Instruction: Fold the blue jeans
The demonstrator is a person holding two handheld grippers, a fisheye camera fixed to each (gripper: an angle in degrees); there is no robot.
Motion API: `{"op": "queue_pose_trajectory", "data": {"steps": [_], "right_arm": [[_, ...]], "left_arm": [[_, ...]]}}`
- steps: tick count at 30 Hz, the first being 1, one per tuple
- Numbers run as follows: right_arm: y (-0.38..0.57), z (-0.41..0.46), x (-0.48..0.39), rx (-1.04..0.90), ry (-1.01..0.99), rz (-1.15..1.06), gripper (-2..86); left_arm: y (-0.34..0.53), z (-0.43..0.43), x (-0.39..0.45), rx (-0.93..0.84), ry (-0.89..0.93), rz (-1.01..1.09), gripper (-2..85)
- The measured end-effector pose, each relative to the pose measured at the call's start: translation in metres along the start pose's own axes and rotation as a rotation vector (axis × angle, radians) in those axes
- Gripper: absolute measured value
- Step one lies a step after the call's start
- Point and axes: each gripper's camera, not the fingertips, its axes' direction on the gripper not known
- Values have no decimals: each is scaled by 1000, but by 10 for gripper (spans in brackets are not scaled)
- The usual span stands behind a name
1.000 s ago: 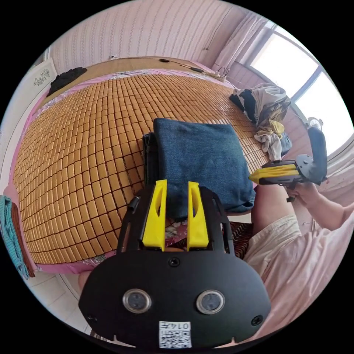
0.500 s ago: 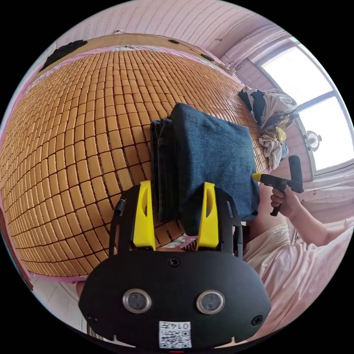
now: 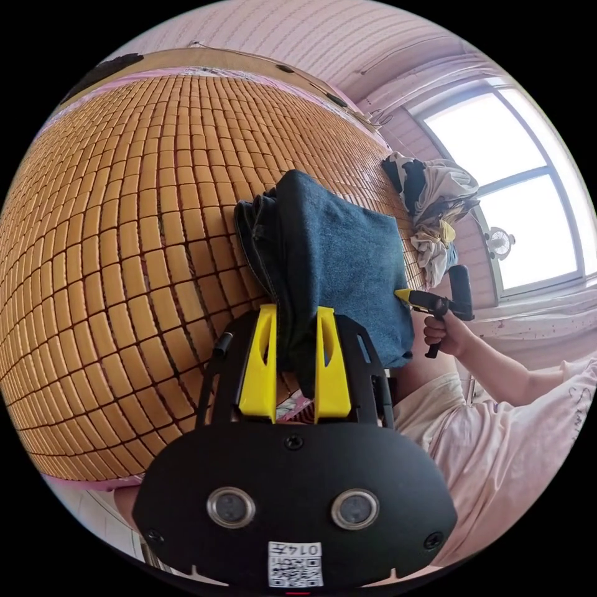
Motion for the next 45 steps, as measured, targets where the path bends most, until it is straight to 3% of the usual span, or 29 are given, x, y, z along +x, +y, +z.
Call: {"op": "queue_pose_trajectory", "data": {"steps": [6,12,14,23,28,30,32,34,35,38,45], "right_arm": [[-6,19,-127,-67,219,-402,28],[5,63,-306,-102,294,-979,18],[15,85,-377,-128,252,-1201,16],[22,231,-603,-287,-156,-1607,19],[-17,357,-720,-359,-177,-1603,38],[-42,424,-754,-372,-72,-1515,52],[-63,512,-778,-359,174,-1391,77],[-65,566,-767,-409,275,-1281,94],[-58,597,-747,-507,218,-1211,105],[-28,654,-708,-679,169,-1170,98],[-17,622,-710,-633,170,-1326,103]], "left_arm": [[50,-9,-20,68,119,-149,76],[122,-46,-26,351,257,-322,72],[161,-83,-27,540,256,-361,72],[330,-202,-12,1183,-144,-594,72],[370,-249,-17,1336,-379,-685,73],[372,-268,-34,1344,-427,-738,76],[366,-270,-70,1274,-557,-850,78],[358,-253,-105,1118,-645,-1004,79],[356,-239,-124,1034,-627,-1084,82],[373,-221,-117,1174,-620,-1080,86],[372,-192,-71,1076,-672,-931,96]]}}
